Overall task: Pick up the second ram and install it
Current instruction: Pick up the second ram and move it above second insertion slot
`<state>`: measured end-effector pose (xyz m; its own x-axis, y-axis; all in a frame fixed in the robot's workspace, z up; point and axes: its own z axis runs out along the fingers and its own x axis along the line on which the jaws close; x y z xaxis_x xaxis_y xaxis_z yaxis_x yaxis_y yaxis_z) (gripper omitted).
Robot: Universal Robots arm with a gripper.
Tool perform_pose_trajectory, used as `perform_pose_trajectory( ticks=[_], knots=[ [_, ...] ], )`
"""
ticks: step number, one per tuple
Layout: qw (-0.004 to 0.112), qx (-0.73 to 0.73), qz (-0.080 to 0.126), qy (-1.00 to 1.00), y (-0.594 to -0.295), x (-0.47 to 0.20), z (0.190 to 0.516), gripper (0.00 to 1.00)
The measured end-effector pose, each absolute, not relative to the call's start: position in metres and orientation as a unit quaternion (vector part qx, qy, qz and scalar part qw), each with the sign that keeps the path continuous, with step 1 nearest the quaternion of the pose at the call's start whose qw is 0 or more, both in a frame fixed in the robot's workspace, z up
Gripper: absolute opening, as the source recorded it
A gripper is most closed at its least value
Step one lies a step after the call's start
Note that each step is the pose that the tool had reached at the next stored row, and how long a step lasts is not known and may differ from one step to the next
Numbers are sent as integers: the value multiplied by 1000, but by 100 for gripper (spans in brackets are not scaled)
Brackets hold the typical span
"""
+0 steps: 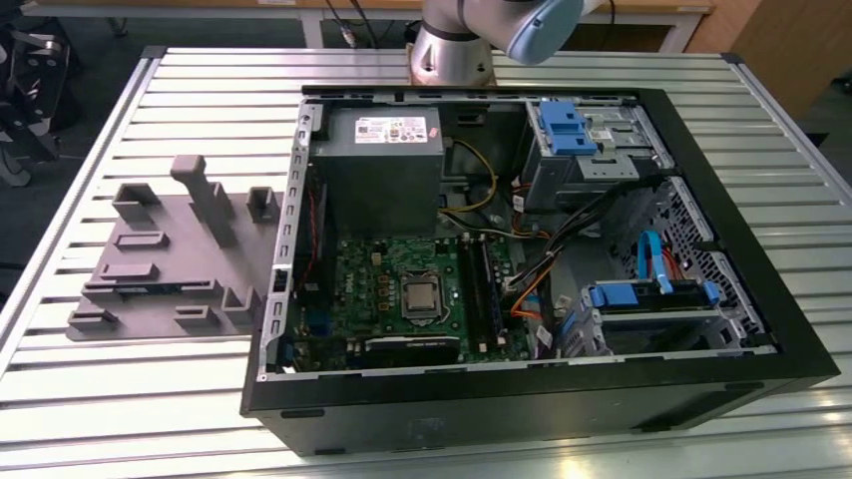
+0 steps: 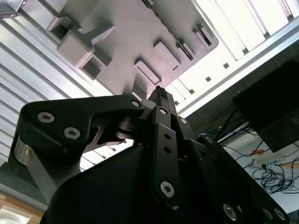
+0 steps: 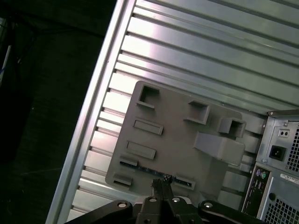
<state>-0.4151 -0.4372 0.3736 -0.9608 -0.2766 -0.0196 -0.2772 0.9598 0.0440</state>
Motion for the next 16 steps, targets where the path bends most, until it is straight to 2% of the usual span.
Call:
perform_pose_trajectory(
  ticks=[16],
  knots=[
    [7, -142, 23, 990, -437, -415, 374, 11]
  ],
)
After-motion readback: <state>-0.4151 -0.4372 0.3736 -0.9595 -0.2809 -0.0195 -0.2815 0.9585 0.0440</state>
